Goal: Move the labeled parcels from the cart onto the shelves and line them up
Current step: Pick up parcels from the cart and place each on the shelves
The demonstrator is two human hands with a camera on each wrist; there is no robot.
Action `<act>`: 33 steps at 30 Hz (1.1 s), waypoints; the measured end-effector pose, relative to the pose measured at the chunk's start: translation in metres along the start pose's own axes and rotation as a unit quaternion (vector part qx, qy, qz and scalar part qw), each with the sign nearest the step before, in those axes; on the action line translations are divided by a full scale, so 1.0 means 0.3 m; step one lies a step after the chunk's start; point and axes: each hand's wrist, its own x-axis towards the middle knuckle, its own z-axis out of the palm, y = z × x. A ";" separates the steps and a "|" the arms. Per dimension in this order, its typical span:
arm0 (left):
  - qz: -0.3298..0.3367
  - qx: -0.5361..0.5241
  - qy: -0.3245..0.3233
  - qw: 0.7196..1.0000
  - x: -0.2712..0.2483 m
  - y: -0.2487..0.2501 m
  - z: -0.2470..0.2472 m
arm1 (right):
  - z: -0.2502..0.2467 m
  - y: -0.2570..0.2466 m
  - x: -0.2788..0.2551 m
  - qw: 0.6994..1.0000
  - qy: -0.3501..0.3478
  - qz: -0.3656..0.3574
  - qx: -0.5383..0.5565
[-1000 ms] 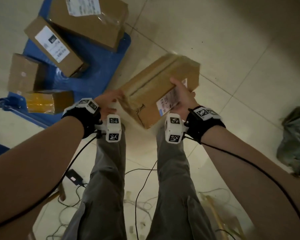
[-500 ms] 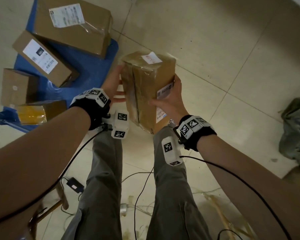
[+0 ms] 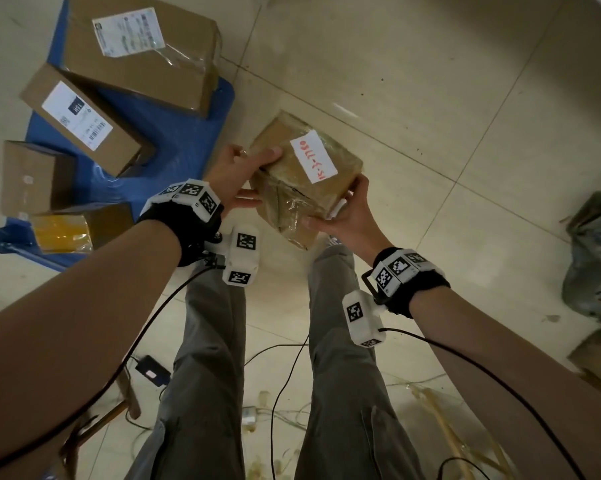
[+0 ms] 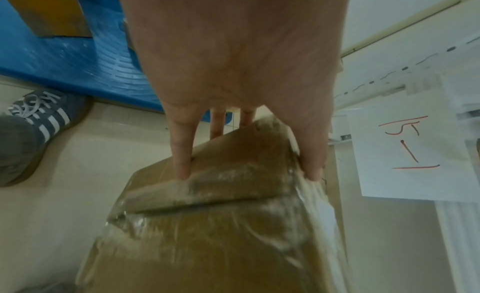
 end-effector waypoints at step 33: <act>0.180 0.363 -0.092 0.910 -0.104 0.339 0.205 | -0.282 -0.292 -0.140 0.889 -0.088 0.280 0.353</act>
